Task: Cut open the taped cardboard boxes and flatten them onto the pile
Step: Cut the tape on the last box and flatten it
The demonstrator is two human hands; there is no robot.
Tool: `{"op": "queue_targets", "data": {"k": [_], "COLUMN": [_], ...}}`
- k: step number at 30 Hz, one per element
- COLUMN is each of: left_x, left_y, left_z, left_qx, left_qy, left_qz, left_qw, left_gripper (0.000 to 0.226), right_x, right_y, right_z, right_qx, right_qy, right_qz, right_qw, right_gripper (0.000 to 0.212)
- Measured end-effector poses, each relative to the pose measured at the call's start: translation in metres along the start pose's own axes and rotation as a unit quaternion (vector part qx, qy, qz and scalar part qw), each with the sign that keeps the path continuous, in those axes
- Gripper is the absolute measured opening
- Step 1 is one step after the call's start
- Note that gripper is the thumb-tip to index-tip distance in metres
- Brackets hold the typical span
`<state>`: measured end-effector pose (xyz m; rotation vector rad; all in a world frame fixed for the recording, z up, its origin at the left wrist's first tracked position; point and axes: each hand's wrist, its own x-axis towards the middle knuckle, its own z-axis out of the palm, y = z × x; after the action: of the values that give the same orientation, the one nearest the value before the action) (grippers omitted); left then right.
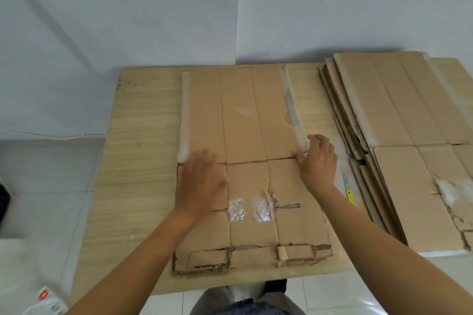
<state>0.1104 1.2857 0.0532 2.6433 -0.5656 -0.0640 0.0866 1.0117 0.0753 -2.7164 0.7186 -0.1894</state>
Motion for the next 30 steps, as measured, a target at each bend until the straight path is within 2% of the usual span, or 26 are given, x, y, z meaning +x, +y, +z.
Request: {"op": "queue_targets", "data": {"k": [2, 5, 7, 12, 21, 24, 27, 30], "left_x": [-0.021, -0.035, -0.037, -0.038, -0.035, -0.021, 0.003, 0.032], "left_y": [0.014, 0.022, 0.021, 0.024, 0.022, 0.021, 0.021, 0.021], "left_z": [0.023, 0.046, 0.051, 0.050, 0.055, 0.052, 0.038, 0.031], "left_qx": [0.047, 0.106, 0.120, 0.122, 0.128, 0.108, 0.078, 0.066], "left_qy": [-0.070, -0.089, -0.090, -0.088, -0.072, -0.035, 0.040, 0.063], "left_qz": [0.081, 0.100, 0.087, 0.082, 0.085, 0.076, 0.081, 0.089], "left_qw": [0.993, 0.985, 0.985, 0.985, 0.985, 0.991, 0.993, 0.992], "left_gripper": [0.068, 0.069, 0.069, 0.065, 0.069, 0.060, 0.044, 0.038], "right_x": [-0.015, -0.052, -0.073, -0.091, -0.089, -0.088, -0.071, -0.042], "right_y": [-0.004, -0.011, -0.010, -0.002, -0.005, -0.008, -0.020, -0.033], "right_z": [0.007, 0.024, 0.040, 0.060, 0.058, 0.055, 0.038, 0.031], "right_qx": [-0.009, -0.030, -0.065, -0.125, -0.158, -0.154, -0.083, -0.051], "right_qy": [0.058, 0.000, -0.048, -0.122, -0.128, -0.132, -0.128, -0.067], "right_qz": [-0.105, -0.233, -0.258, -0.243, -0.237, -0.227, -0.204, -0.201], "right_qw": [0.993, 0.972, 0.963, 0.954, 0.950, 0.952, 0.967, 0.976], "right_gripper": [0.036, 0.042, 0.052, 0.063, 0.064, 0.063, 0.060, 0.053]}}
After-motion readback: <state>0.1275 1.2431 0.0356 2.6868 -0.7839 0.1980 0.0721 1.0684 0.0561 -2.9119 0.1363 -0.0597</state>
